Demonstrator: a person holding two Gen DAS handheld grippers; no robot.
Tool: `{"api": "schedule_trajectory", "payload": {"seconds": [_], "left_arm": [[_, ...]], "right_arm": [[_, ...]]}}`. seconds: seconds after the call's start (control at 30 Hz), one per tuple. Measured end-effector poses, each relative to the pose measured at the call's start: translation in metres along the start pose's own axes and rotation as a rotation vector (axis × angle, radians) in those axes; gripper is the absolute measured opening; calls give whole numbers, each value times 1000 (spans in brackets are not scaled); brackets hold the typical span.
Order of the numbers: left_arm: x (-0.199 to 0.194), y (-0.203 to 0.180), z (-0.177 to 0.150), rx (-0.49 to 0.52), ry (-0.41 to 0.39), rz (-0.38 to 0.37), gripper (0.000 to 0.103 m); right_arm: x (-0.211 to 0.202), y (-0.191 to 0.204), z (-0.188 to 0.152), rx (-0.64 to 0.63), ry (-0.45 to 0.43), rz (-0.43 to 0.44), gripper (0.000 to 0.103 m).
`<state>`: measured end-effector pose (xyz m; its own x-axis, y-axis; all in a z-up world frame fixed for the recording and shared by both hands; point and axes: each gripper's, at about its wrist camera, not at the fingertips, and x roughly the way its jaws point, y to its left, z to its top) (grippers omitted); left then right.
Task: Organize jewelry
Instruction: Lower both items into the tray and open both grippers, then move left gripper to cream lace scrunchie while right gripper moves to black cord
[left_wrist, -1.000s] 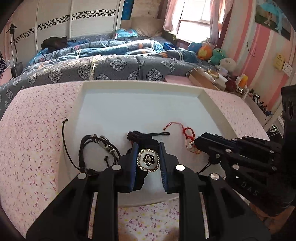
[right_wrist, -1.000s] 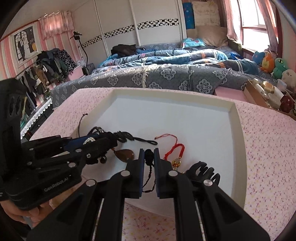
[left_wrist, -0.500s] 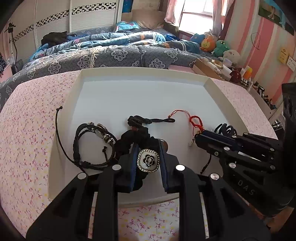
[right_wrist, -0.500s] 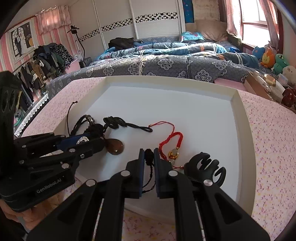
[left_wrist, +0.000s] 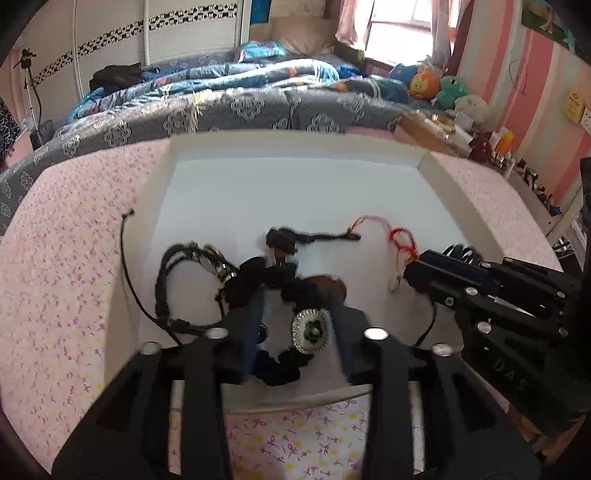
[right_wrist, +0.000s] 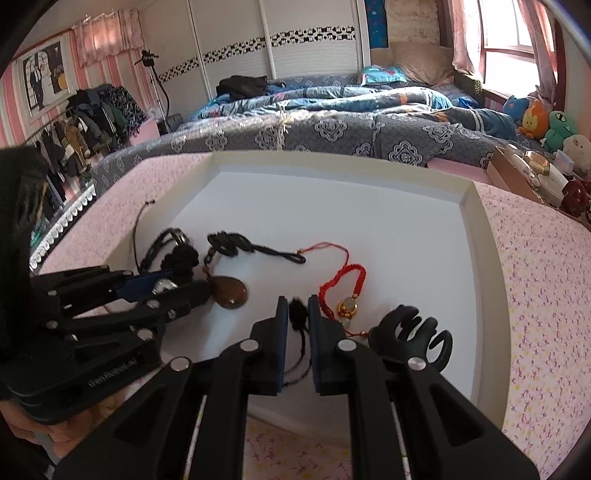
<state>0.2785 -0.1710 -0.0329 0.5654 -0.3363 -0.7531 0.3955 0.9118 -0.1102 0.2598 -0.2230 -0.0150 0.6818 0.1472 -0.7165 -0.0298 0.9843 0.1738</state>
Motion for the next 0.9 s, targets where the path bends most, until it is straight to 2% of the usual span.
{"api": "schedule_trajectory", "payload": {"seconds": [0.07, 0.1, 0.17, 0.27, 0.57, 0.73, 0.9], "left_arm": [[-9, 1, 4, -5, -22, 0, 57], [-16, 4, 7, -14, -39, -12, 63], [-27, 9, 12, -36, -61, -39, 64], [-44, 17, 17, -50, -102, -33, 64], [-116, 38, 34, -68, -272, 58, 64], [-173, 56, 39, -75, -383, 133, 65], [-212, 80, 23, -100, -431, 225, 71]], "right_arm": [[-11, 0, 4, 1, -35, -7, 37], [-17, -1, 7, 7, -54, -16, 42], [-28, -3, 12, 10, -81, -12, 43], [-50, -7, 19, 23, -137, -29, 43], [-136, -28, 40, 73, -340, -68, 43], [-194, -37, 42, 84, -459, -97, 44], [-249, -48, 36, 97, -556, -155, 51]]}}
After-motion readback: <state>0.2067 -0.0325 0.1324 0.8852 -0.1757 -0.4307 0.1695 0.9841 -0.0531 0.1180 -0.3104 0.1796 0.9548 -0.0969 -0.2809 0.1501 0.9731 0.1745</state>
